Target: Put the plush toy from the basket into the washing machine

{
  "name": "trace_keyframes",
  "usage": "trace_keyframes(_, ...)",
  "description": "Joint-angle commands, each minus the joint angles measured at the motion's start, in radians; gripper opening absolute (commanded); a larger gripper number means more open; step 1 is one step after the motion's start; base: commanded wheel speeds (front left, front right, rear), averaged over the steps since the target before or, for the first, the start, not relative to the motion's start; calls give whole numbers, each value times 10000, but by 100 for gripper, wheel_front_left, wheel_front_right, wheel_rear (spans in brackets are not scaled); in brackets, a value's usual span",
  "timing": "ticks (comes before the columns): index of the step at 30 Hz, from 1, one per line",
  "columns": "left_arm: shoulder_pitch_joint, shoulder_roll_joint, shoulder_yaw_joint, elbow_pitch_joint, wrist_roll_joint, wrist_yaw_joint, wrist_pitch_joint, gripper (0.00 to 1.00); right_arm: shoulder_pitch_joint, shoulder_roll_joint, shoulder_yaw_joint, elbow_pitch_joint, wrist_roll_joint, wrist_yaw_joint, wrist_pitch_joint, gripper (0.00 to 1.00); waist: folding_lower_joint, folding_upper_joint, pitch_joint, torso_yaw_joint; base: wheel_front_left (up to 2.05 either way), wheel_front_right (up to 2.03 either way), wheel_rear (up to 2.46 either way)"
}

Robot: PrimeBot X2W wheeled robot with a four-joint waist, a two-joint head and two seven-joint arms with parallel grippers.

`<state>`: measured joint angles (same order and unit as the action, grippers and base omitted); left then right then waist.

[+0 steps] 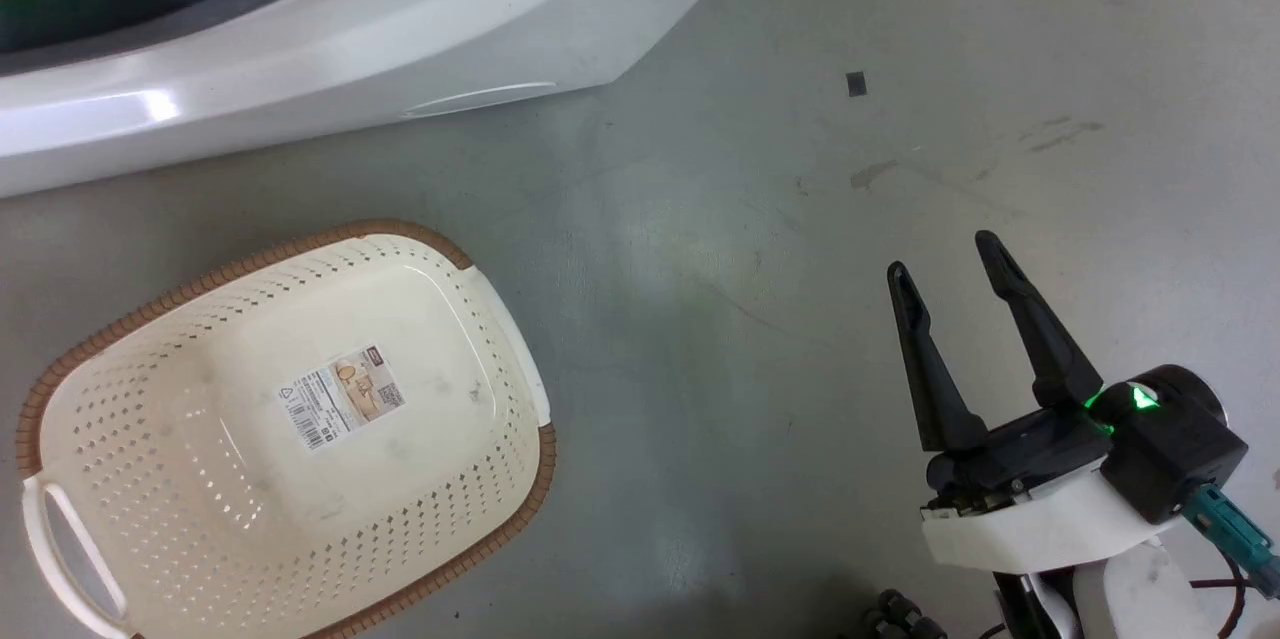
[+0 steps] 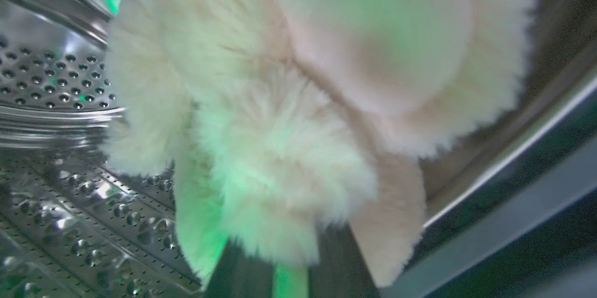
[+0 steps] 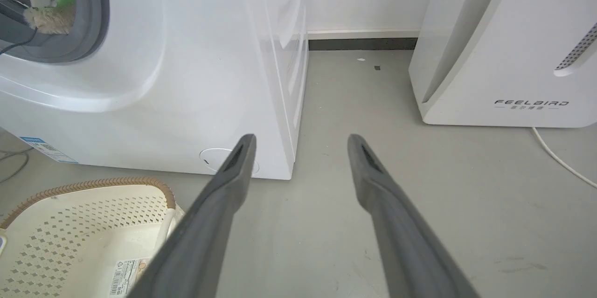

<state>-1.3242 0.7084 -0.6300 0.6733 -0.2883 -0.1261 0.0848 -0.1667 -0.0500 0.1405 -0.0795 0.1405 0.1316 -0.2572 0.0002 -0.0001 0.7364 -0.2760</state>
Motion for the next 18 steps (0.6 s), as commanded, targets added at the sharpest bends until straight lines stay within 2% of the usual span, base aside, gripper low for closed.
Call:
trace_keyframes(1,-17,77,-373,215,-175,-44,97,0,-177,-2,21,-58,24,-9,-46,100,-2,1,54,-7,0,0,0)
trace_keyframes(8,-867,548,-2890,653,-2267,-45,360,0,-260,-2,-3,-62,-31,-9,-46,100,-2,1,227,90,0,0,0)
trace_keyframes(12,-1077,564,-3647,833,-2936,-45,-58,0,-309,-2,-18,24,-66,-9,-46,100,-2,1,67,196,0,0,0)
trace_keyframes(13,-1095,548,-3773,925,-3044,-45,-222,57,-321,-2,-26,47,-78,-9,-46,100,-2,1,-1,226,0,0,0)
trace_keyframes(14,-1089,513,-3834,1069,-3160,-45,-409,100,-335,-2,-47,69,-89,-9,-46,100,-2,1,-97,256,0,0,0)
trace_keyframes(18,-784,261,-4086,1673,-3508,-45,-1093,100,-297,-2,-128,174,-162,-9,-46,100,-2,1,-649,393,0,0,0)
